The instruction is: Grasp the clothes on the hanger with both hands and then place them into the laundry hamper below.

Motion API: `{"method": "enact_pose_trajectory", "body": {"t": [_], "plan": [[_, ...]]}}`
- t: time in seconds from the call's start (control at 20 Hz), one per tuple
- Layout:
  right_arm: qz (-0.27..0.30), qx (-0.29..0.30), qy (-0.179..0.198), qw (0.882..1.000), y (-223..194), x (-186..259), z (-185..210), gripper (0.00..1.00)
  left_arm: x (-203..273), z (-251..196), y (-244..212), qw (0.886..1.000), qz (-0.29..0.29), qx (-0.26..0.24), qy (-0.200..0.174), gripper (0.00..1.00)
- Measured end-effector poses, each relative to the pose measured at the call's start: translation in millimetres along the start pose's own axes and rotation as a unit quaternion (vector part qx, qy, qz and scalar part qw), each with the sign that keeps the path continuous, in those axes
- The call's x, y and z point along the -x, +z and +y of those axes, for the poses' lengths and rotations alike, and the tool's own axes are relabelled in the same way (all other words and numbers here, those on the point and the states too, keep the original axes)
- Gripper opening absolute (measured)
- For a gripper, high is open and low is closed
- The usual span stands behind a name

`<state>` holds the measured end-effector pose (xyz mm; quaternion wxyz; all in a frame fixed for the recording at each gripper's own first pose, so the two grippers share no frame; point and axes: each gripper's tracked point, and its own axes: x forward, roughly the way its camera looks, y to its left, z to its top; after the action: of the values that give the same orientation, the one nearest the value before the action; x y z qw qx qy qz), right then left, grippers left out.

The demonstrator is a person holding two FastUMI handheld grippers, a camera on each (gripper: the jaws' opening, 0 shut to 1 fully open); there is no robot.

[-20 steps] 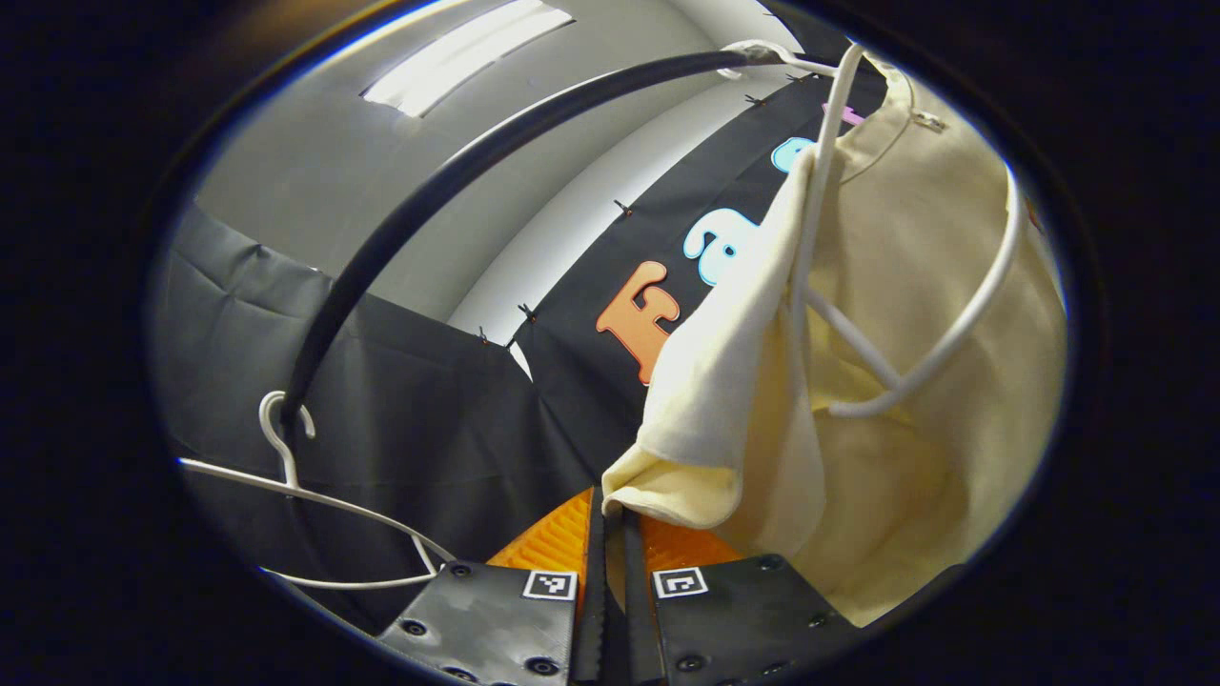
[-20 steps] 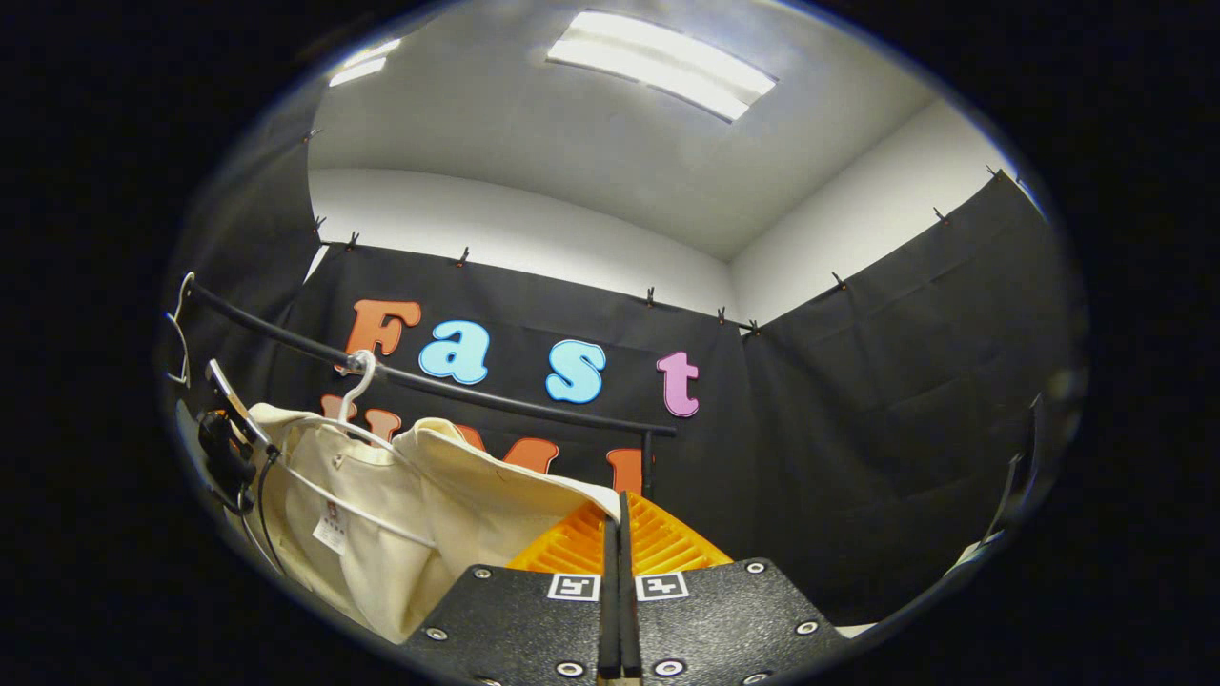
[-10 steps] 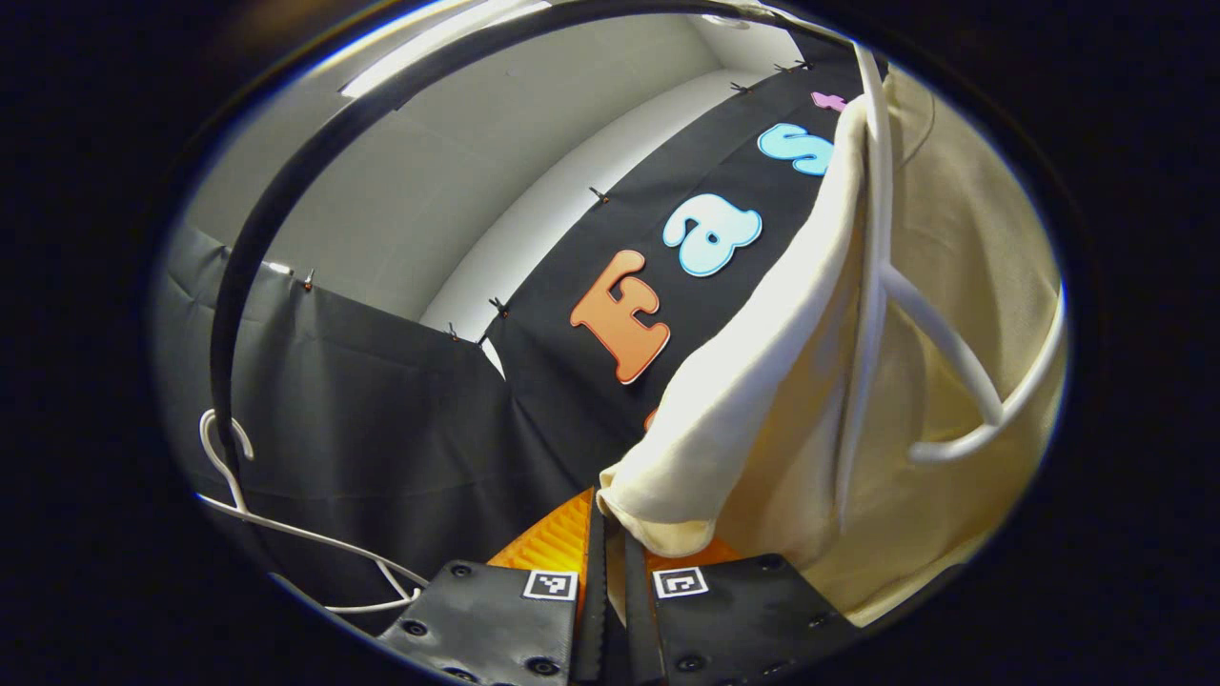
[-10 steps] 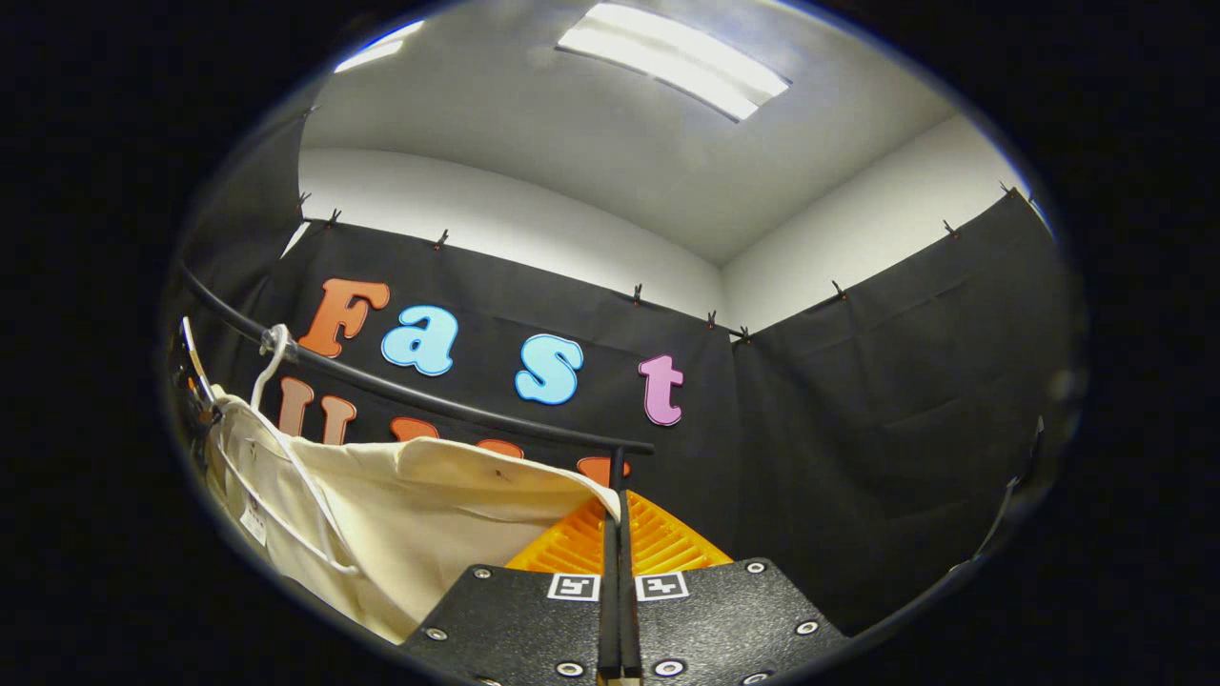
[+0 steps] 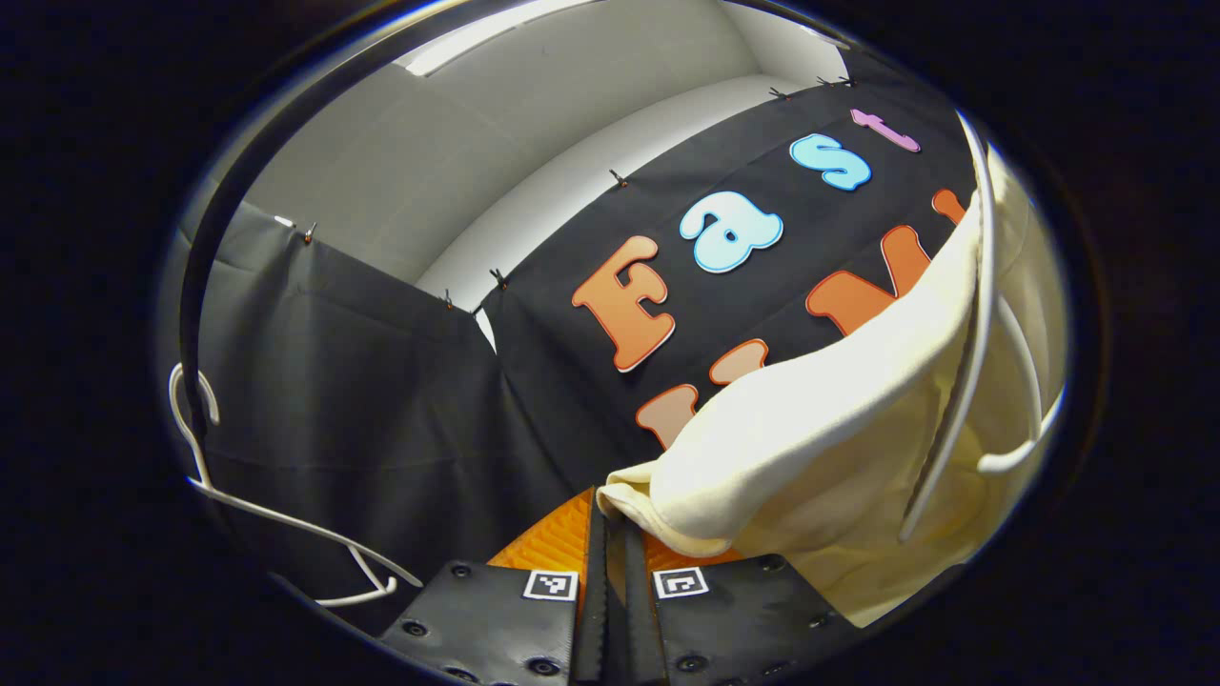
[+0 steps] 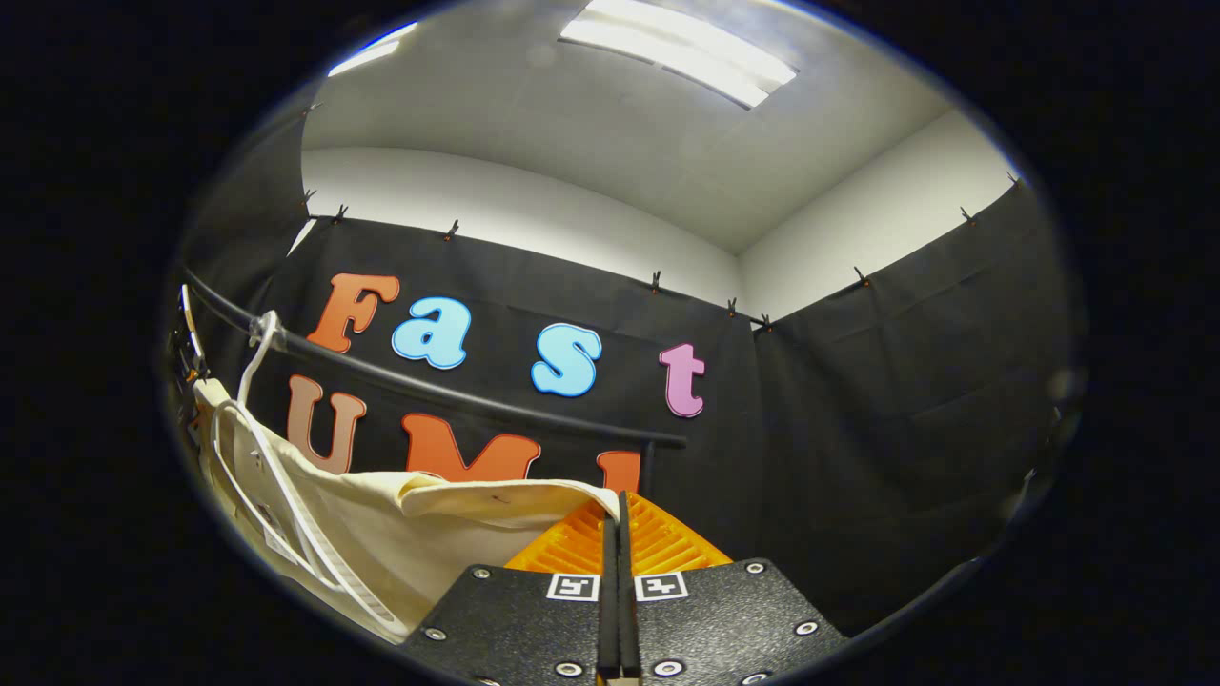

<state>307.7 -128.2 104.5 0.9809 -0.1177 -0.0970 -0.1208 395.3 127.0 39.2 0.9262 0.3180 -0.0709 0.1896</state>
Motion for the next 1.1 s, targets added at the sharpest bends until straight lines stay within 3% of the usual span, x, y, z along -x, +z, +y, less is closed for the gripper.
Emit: {"method": "enact_pose_trajectory", "body": {"t": [0.15, 0.35, 0.45, 0.5, 0.65, 0.85, 1.1], "plan": [[0.038, -0.016, 0.015, 0.999, -47.3, 23.6, 11.2, 0.0, 25.4, 2.4, -32.3, 1.0, 0.019, -0.001, -0.002, 0.15], [0.073, -0.006, 0.032, 0.997, -92.5, 53.9, 20.3, 0.0, 69.9, 9.1, -72.6, 0.999, 0.046, -0.02, -0.006, 0.12], [0.09, -0.014, 0.039, 0.995, -109.7, 67.3, 23.9, 0.0, 97.3, 15.7, -93.7, 0.998, 0.057, -0.033, -0.006, 0.14], [0.094, -0.023, 0.042, 0.994, -111.7, 73.5, 25.0, 0.0, 112.4, 19.4, -100.1, 0.998, 0.06, -0.037, -0.006, 0.11], [0.087, -0.023, 0.056, 0.994, -109.0, 97.6, 36.1, 0.0, 153.7, 38.4, -115.4, 0.997, 0.076, -0.03, 0.0, 0.15], [0.085, -0.028, 0.116, 0.989, -94.0, 138.9, 82.5, 0.0, 210.7, 48.4, -132.0, 0.993, 0.114, 0.0, -0.019, 0.14], [0.111, -0.087, 0.21, 0.968, -91.8, 188.4, 159.0, 0.0, 263.6, 22.4, -130.7, 0.985, 0.139, 0.08, -0.071, 0.15]]}}
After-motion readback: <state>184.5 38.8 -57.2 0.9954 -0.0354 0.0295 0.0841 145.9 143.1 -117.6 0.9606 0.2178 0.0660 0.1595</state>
